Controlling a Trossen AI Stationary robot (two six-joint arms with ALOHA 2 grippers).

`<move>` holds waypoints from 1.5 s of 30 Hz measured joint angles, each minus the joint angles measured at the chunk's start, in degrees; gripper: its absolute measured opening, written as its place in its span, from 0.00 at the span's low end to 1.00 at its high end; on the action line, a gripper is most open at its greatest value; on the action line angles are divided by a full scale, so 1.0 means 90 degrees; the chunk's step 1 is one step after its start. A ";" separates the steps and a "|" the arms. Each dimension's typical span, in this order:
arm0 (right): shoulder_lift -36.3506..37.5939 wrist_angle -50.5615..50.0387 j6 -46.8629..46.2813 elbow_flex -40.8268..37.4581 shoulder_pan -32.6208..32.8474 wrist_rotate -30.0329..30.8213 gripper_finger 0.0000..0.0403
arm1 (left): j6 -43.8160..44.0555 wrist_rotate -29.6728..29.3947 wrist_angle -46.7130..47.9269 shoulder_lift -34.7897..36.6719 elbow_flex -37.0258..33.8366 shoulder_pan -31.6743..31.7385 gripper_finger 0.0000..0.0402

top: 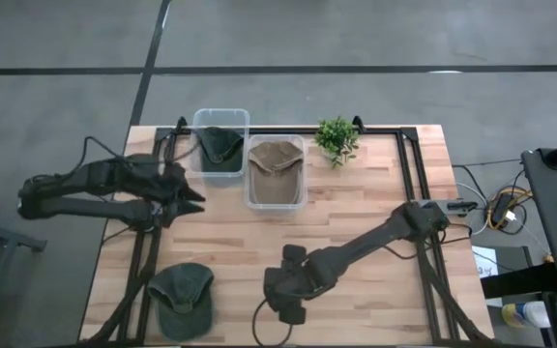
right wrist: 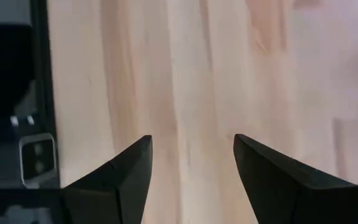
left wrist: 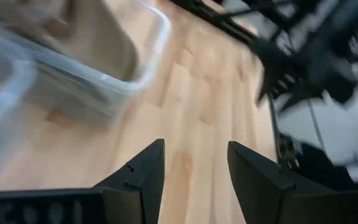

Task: Pick & Place hat
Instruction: Put the black cap into the left transparent bin

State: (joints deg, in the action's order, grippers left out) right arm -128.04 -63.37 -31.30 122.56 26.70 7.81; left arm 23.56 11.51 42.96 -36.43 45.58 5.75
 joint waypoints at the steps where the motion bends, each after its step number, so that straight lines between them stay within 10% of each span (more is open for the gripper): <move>1: 0.0050 -0.0172 0.0008 0.0000 0.0013 -0.0001 0.54 | -0.0010 -0.0034 -0.0015 -0.0066 0.0000 -0.0188 0.42; 22: 0.1501 -0.0347 0.1244 -0.0323 0.1002 0.1965 0.54 | 0.0195 -0.0798 0.0011 -0.2344 -0.0010 -0.2603 0.42; 45: 0.4758 0.3212 0.1044 -0.4461 0.1367 0.1967 0.54 | -0.0659 -0.0534 -0.0918 -0.3507 -0.0535 -0.3753 0.42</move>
State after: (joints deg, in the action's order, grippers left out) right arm -85.22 -34.46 -21.90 82.42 39.00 25.52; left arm 17.63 6.70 34.70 -68.00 40.77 -28.03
